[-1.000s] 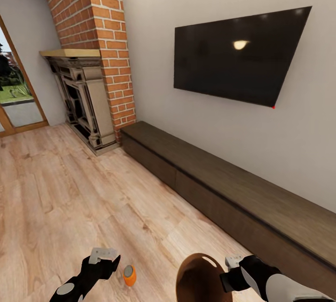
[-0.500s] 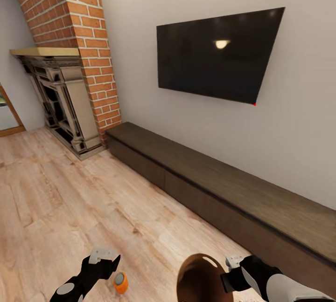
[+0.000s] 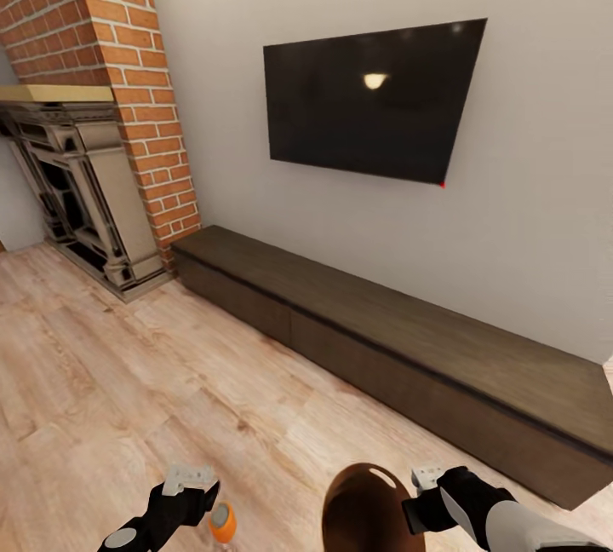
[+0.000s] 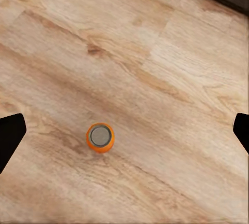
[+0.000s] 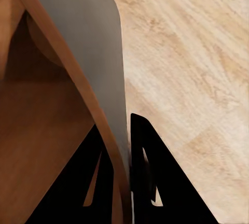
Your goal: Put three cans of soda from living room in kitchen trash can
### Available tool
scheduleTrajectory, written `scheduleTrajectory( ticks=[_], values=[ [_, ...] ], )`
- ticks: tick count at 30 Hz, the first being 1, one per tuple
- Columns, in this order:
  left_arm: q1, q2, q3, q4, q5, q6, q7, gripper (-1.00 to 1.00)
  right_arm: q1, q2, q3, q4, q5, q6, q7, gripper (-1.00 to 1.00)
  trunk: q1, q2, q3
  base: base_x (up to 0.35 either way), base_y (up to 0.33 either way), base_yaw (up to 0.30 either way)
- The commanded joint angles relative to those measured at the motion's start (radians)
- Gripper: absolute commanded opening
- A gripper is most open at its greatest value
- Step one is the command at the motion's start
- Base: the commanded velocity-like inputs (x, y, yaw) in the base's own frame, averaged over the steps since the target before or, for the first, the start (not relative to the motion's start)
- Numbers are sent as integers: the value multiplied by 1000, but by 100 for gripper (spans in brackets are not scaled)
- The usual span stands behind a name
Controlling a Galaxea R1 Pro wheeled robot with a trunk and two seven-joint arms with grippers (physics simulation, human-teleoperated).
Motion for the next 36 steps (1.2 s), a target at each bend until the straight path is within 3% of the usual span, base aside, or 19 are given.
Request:
scheduleTrajectory(
  ticks=[1, 14, 20, 24, 30, 33, 36],
  values=[
    [0, 0, 0, 0, 0, 0, 0, 100, 0, 0, -9, 0, -13, 3, 6, -100, 0, 0, 0, -246, 63, -178],
    [0, 0, -1, 1, 2, -1, 0, 100, 0, -6, -11, 0, -13, 3, 8, -100, 0, 0, -5, -238, 141, -223],
    [1, 0, -1, 1, 2, -2, 1, 100, -1, -36, -17, -1, -19, 12, 11, -100, 0, 0, -5, -25, 23, -236],
    [1, 0, -1, 1, 2, -3, 1, 100, -9, -47, -19, -5, -23, 115, 11, -100, 0, 0, -6, -4, 3, -224],
    [0, 0, -1, 3, 0, -23, 3, 100, -32, -40, -18, -149, -24, 286, 7, -100, 0, 0, -9, 29, 17, -83],
    [0, 0, 2, 3, 0, -36, 4, 100, -56, -20, -15, -282, -25, 402, 6, -100, 0, 0, -9, 185, 141, -15],
    [0, 0, 3, 5, -2, -40, 5, 100, -64, 9, -13, -335, -19, 448, 6, -100, 0, 0, -9, 229, 185, -5]
  ],
)
